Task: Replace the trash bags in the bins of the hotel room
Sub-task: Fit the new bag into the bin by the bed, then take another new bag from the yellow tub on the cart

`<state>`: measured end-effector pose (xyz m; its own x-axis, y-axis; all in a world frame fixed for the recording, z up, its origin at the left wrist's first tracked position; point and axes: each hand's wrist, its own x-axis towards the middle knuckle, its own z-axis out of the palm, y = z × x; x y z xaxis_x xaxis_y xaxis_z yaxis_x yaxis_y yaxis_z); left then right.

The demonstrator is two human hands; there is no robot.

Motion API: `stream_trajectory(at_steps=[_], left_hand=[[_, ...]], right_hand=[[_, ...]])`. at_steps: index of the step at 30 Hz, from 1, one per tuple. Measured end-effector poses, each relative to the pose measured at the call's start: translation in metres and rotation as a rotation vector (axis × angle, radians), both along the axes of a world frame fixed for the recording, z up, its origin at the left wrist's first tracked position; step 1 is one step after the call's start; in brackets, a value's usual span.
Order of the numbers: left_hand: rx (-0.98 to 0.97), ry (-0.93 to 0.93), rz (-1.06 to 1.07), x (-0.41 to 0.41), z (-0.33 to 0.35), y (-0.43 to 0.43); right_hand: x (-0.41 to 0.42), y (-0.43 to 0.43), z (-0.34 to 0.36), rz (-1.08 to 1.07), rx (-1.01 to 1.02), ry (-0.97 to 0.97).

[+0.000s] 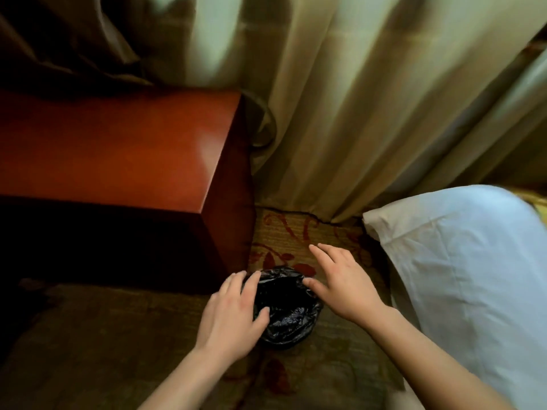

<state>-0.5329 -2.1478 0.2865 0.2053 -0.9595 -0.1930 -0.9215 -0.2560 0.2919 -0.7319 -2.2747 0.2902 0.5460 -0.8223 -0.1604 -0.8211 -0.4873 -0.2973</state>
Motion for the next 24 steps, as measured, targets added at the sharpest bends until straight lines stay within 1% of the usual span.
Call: stream_trajectory(at_steps=[5, 10, 13, 15, 20, 24], left_hand=[[-0.007, -0.016, -0.041, -0.013, 0.142, -0.015], [0.000, 0.046, 0.028, -0.025, 0.247, 0.002], [-0.010, 0.070, 0.075, -0.023, 0.284, 0.018], [-0.018, 0.047, 0.051, -0.021, 0.301, 0.022], [-0.058, -0.034, -0.157, -0.023, 0.329, 0.015], [-0.078, -0.082, -0.372, -0.013, 0.346, 0.015]], right_hand=[[-0.015, 0.010, 0.140, -0.074, 0.020, -0.015], [-0.045, 0.027, 0.255, -0.152, 0.057, -0.034], [-0.059, 0.049, 0.299, -0.177, 0.043, -0.034], [-0.063, 0.063, 0.319, -0.206, 0.023, -0.030], [-0.055, 0.101, 0.349, -0.334, -0.027, -0.010], [-0.040, 0.154, 0.374, -0.506, -0.058, -0.022]])
